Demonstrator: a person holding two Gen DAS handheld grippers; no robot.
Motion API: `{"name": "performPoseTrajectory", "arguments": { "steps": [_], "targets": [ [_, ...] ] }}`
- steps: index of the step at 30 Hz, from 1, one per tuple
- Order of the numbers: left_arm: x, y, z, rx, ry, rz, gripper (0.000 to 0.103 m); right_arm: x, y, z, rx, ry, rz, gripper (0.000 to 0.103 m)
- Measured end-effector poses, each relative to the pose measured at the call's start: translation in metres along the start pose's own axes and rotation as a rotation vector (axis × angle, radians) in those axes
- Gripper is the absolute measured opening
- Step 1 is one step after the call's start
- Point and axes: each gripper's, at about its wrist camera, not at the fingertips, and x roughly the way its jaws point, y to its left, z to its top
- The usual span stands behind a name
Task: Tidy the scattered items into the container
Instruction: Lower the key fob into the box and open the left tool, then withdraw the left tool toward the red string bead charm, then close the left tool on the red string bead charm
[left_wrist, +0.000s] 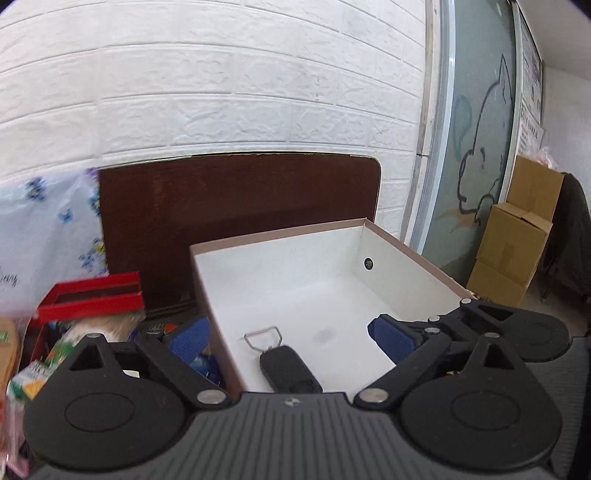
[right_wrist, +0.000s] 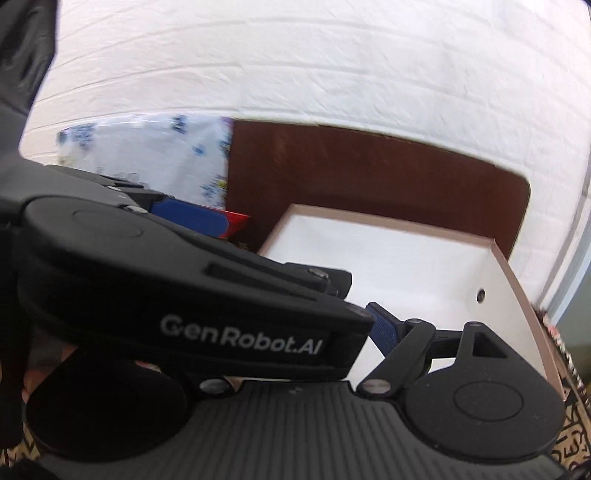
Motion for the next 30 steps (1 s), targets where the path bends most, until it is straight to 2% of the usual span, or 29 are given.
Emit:
{"name": "performPoseTrajectory", "arguments": {
  "steps": [6, 11, 15, 16, 18, 21, 25, 30],
  "targets": [
    [-0.044, 0.005, -0.04, -0.063, -0.048, 0.053, 0.1, -0.023, 0.03, -0.016, 0.008, -0.067, 0.055, 0.081],
    [-0.062, 0.017, -0.079, -0.195, 0.001, 0.014, 0.1, -0.041, 0.043, -0.039, 0.066, -0.066, 0.149, 0.081],
    [-0.073, 0.03, -0.112, -0.276, 0.021, 0.023, 0.101, -0.039, 0.057, -0.056, 0.041, -0.044, 0.115, 0.081],
    [-0.076, 0.033, -0.12, -0.281, 0.031, 0.013, 0.1, -0.038, 0.058, -0.062, 0.038, -0.028, 0.112, 0.082],
    [-0.081, 0.036, -0.131, -0.262, 0.054, 0.041, 0.1, -0.037, 0.055, -0.079, 0.037, 0.006, 0.111, 0.083],
    [-0.085, 0.046, -0.143, -0.271, 0.046, 0.076, 0.1, -0.041, 0.056, -0.107, -0.018, 0.082, 0.055, 0.083],
    [-0.074, 0.052, -0.148, -0.281, 0.084, 0.05, 0.095, -0.028, 0.062, -0.13, -0.048, 0.158, 0.07, 0.082],
    [-0.049, 0.041, -0.158, -0.207, 0.152, 0.01, 0.077, -0.016, 0.076, -0.134, -0.118, 0.151, 0.136, 0.079]
  ]
}}
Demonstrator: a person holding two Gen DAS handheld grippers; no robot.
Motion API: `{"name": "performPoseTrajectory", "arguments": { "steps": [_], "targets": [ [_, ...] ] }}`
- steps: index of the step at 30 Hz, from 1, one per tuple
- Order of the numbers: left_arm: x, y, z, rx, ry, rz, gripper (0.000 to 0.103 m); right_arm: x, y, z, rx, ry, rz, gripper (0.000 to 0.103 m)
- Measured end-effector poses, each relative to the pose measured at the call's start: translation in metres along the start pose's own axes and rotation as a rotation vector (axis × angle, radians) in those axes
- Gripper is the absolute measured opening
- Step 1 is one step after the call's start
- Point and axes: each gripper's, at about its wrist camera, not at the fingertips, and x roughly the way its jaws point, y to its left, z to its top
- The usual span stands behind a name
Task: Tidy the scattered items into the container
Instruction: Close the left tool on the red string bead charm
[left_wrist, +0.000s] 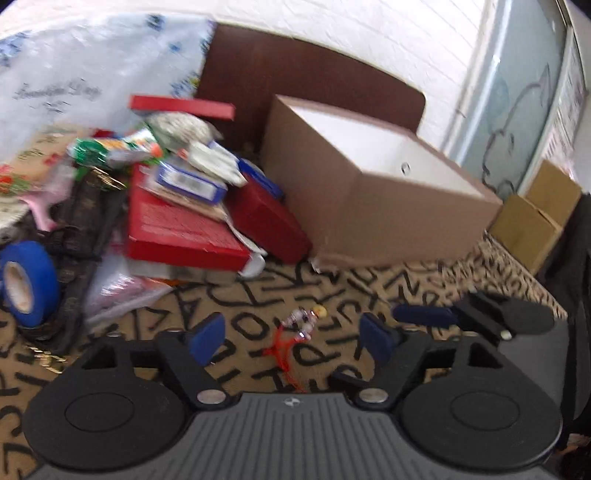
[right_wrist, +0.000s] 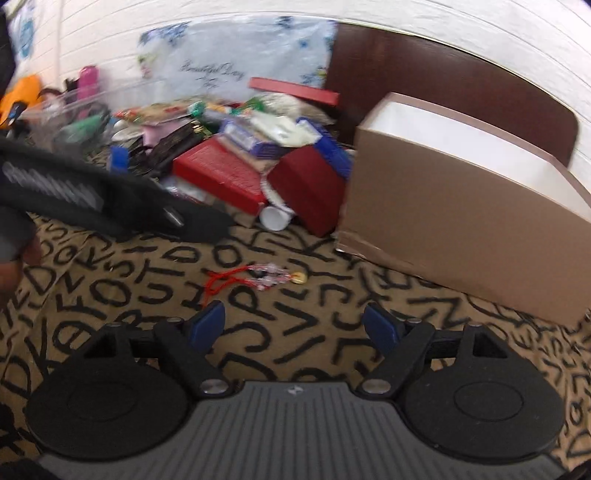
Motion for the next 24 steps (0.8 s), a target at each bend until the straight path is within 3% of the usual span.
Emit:
{"name": "performPoseTrajectory", "arguments": {
  "steps": [8, 11, 14, 21, 24],
  "targets": [
    [0.033, 0.008, -0.003, -0.043, 0.11, -0.038, 0.051, 0.019, 0.0, 0.005, -0.07, -0.011, 0.077, 0.073],
    [0.036, 0.009, -0.005, -0.044, 0.109, -0.034, 0.042, 0.027, -0.004, 0.006, -0.064, -0.01, 0.108, 0.071],
    [0.038, 0.012, -0.004, -0.059, 0.119, -0.047, 0.023, 0.036, -0.007, 0.009, -0.054, -0.009, 0.147, 0.067],
    [0.039, 0.016, -0.003, -0.065, 0.109, -0.036, 0.02, 0.049, -0.008, 0.011, -0.036, 0.001, 0.198, 0.063],
    [0.04, 0.016, -0.003, -0.07, 0.107, -0.05, 0.029, 0.047, -0.004, 0.012, -0.05, -0.002, 0.201, 0.05]
  ]
}}
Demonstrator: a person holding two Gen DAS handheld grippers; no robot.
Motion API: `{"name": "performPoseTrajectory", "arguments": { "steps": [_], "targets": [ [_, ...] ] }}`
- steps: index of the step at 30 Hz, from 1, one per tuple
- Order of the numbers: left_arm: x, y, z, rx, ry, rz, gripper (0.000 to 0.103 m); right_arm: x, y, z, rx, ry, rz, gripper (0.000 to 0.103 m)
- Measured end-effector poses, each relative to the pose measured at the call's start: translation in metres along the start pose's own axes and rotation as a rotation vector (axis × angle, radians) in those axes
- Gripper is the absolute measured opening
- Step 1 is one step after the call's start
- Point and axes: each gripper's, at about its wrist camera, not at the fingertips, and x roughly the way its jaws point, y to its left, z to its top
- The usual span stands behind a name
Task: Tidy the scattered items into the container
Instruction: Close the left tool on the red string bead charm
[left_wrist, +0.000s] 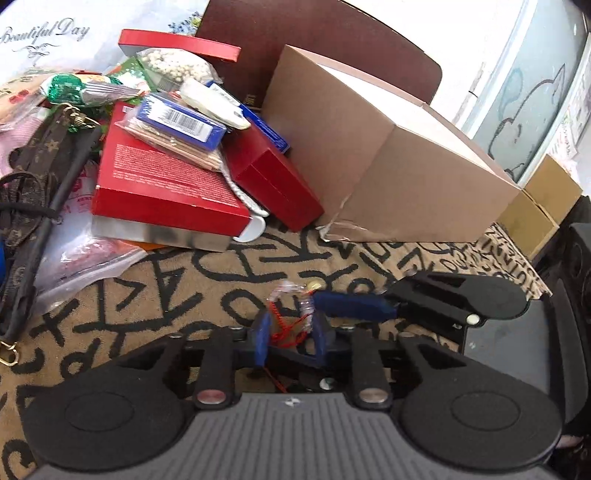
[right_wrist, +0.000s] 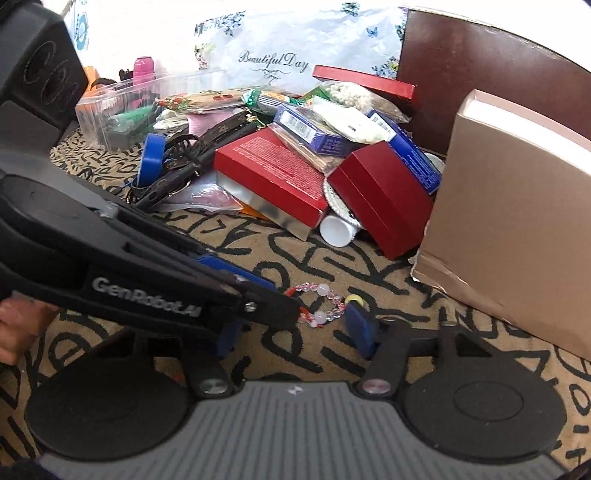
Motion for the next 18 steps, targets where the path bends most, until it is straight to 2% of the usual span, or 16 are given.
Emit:
{"name": "performPoseTrajectory", "arguments": {
  "steps": [2, 6, 9, 12, 15, 18],
  "targets": [
    [0.001, 0.0, 0.0, 0.008, 0.006, 0.0, 0.028, -0.001, 0.007, 0.0, -0.028, -0.001, 0.006, 0.036],
    [0.0, 0.002, 0.001, -0.006, 0.014, -0.003, 0.023, -0.002, 0.014, 0.0, -0.039, 0.002, -0.024, 0.034],
    [-0.001, 0.003, 0.0, -0.019, 0.021, -0.018, 0.023, -0.005, 0.017, -0.001, -0.025, 0.004, -0.046, 0.031],
    [0.0, 0.009, 0.0, -0.07, 0.018, -0.036, 0.027, -0.007, 0.017, -0.002, 0.0, 0.006, -0.063, 0.03],
    [0.0, 0.017, 0.002, -0.148, 0.009, -0.074, 0.043, -0.009, 0.013, -0.004, 0.05, 0.005, -0.064, 0.033],
    [0.003, 0.019, 0.007, -0.179, -0.013, -0.06, 0.046, -0.012, 0.014, -0.006, 0.087, 0.008, -0.077, 0.033]
  ]
}}
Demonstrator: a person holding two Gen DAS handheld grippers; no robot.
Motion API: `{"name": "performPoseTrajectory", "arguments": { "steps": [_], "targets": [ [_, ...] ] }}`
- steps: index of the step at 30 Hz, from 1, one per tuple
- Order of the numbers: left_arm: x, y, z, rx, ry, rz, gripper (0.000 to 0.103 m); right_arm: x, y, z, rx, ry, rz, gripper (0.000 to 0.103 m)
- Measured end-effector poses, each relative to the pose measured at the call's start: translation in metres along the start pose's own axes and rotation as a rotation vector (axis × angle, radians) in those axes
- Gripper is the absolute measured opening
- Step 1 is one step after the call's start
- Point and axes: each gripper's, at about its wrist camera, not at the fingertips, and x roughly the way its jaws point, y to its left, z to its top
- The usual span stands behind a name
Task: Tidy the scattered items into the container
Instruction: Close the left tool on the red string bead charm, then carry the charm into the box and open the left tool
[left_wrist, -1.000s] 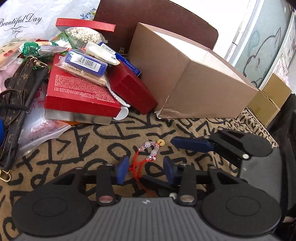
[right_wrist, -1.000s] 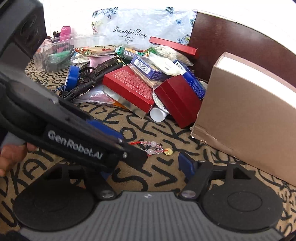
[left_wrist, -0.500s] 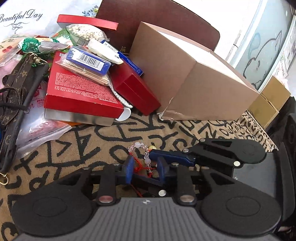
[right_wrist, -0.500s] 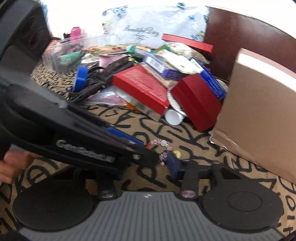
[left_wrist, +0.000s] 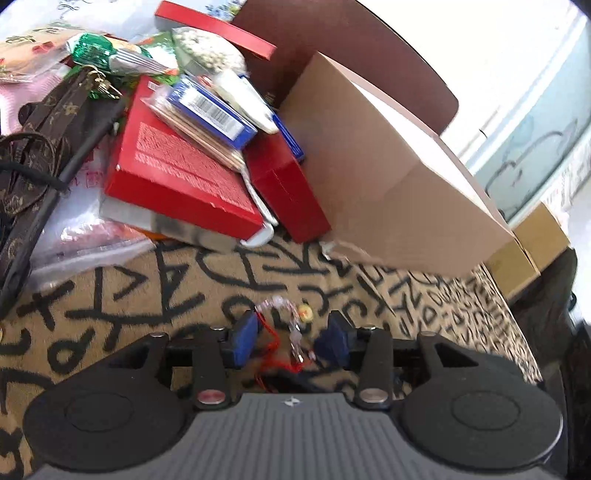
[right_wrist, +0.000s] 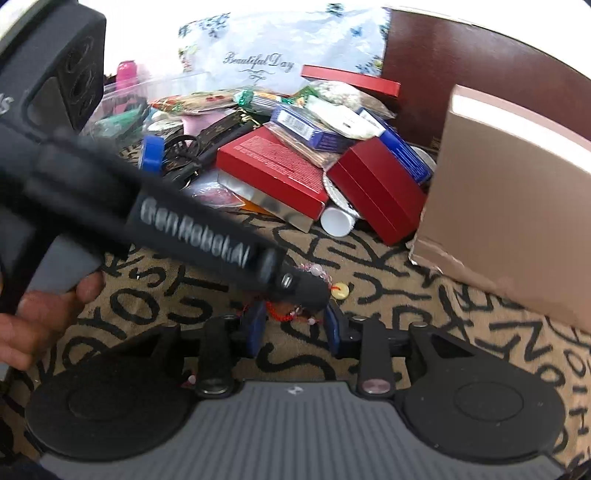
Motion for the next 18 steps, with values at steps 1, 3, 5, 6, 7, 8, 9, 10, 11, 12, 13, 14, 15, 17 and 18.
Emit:
{"name": "performPoseTrajectory", "arguments": {
  "steps": [1, 3, 5, 6, 7, 8, 9, 10, 11, 12, 13, 14, 15, 17, 18],
  "targets": [
    [0.003, -0.001, 0.002, 0.001, -0.002, 0.004, 0.045, 0.0, 0.002, -0.001, 0.007, -0.001, -0.009, 0.033],
    [0.007, -0.003, 0.006, 0.01, -0.006, 0.011, 0.041, 0.001, 0.009, -0.001, -0.004, -0.002, -0.038, 0.033],
    [0.012, -0.004, 0.009, 0.025, -0.002, 0.027, 0.029, 0.003, 0.013, 0.0, 0.0, -0.003, -0.053, 0.031],
    [0.013, -0.003, 0.01, 0.03, 0.005, 0.042, 0.009, 0.004, 0.014, 0.001, 0.01, -0.003, -0.06, 0.03],
    [0.014, -0.002, 0.011, 0.028, 0.015, 0.052, 0.003, 0.004, 0.015, 0.002, 0.015, -0.003, -0.066, 0.026],
    [0.013, 0.001, 0.011, 0.019, 0.015, 0.048, 0.002, 0.004, 0.017, 0.003, 0.012, -0.003, -0.072, 0.02],
    [0.012, 0.004, 0.011, 0.01, 0.019, 0.037, 0.002, 0.004, 0.018, 0.003, 0.011, -0.001, -0.074, 0.017],
    [0.011, 0.006, 0.011, -0.001, 0.023, 0.03, 0.002, 0.004, 0.019, 0.004, 0.013, 0.001, -0.072, 0.006],
    [0.009, 0.008, 0.011, -0.011, 0.027, 0.024, 0.002, 0.003, 0.02, 0.003, 0.021, 0.006, -0.071, 0.0],
    [0.008, 0.009, 0.011, -0.02, 0.03, 0.019, 0.002, 0.002, 0.02, 0.003, 0.026, 0.007, -0.073, 0.0],
    [0.007, 0.01, 0.011, -0.028, 0.033, 0.016, 0.002, 0.001, 0.02, 0.002, 0.034, 0.008, -0.072, 0.0],
    [0.005, 0.011, 0.011, -0.036, 0.035, 0.013, 0.002, -0.001, 0.019, 0.002, 0.047, 0.007, -0.068, 0.0],
    [0.003, 0.011, 0.011, -0.042, 0.036, 0.011, 0.002, -0.003, 0.017, 0.002, 0.064, 0.004, -0.063, 0.0],
    [-0.002, 0.011, 0.012, -0.059, 0.033, -0.003, 0.002, -0.008, 0.014, 0.001, 0.09, -0.008, -0.055, 0.0],
    [-0.005, 0.01, 0.012, -0.067, 0.027, -0.012, 0.002, -0.012, 0.014, 0.002, 0.097, -0.019, -0.056, 0.0]
  ]
}}
